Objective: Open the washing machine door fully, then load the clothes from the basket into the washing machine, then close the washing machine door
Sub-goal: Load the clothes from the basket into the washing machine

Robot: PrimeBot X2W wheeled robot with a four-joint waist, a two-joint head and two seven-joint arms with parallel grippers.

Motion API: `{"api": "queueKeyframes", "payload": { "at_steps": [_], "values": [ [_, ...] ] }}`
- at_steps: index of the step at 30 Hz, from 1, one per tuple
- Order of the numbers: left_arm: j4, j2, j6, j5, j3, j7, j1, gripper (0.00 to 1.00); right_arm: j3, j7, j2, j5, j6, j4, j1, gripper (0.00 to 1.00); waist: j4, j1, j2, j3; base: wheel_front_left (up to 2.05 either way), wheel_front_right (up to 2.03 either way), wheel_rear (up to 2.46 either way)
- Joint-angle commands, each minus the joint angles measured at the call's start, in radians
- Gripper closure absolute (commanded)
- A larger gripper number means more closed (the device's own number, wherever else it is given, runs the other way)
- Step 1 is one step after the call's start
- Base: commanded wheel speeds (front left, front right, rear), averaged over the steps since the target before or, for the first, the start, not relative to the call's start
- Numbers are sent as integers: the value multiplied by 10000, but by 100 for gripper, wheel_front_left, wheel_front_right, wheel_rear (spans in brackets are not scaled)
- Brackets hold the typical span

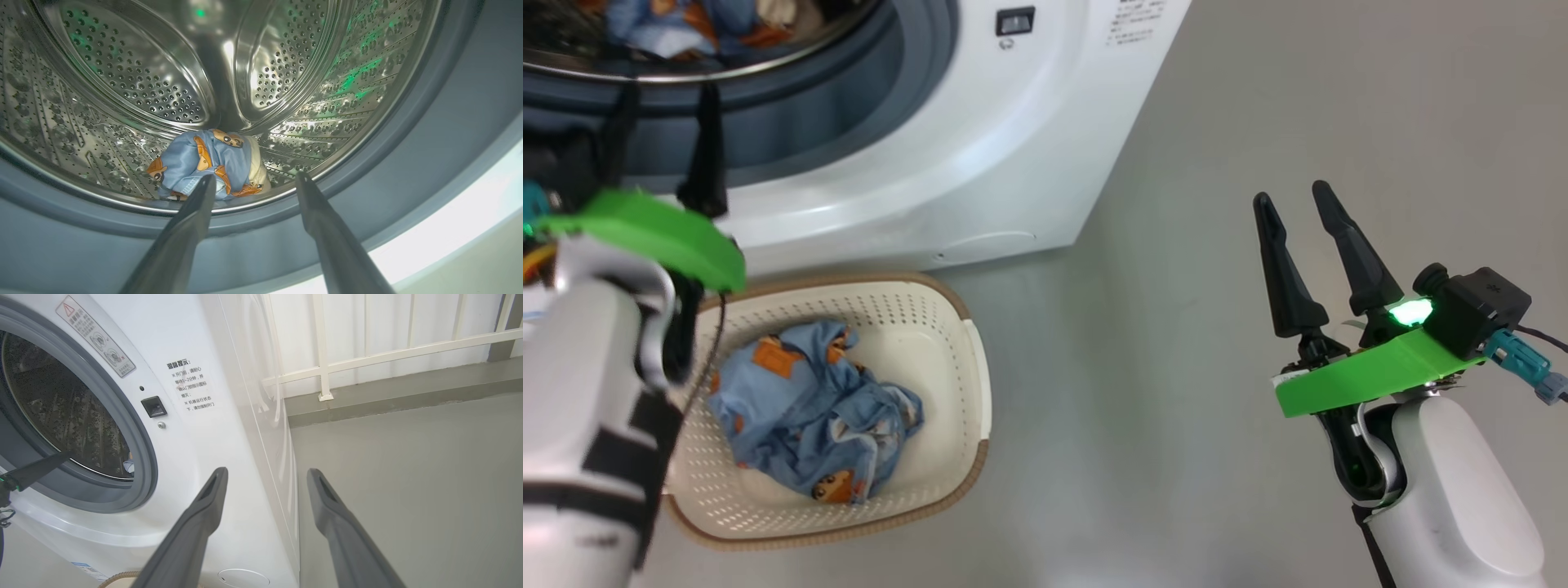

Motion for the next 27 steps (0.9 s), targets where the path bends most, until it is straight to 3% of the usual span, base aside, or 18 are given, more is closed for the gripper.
{"api": "queueKeyframes", "payload": {
  "at_steps": [1,12,27],
  "values": [
    [-636,481,124,-72,366,-58,372,0,211,-48,-80,-21,16,-181,279,0,232,0,0,-327,0,0,0],
    [-3289,643,793,-233,708,-61,2974,0,374,-48,-396,57,16,38,593,0,579,0,0,-1356,0,0,0],
    [-5292,421,1452,-14,1058,-62,5638,0,425,-48,-798,200,16,236,1211,0,1220,0,0,-2620,0,0,0]
  ]
}}
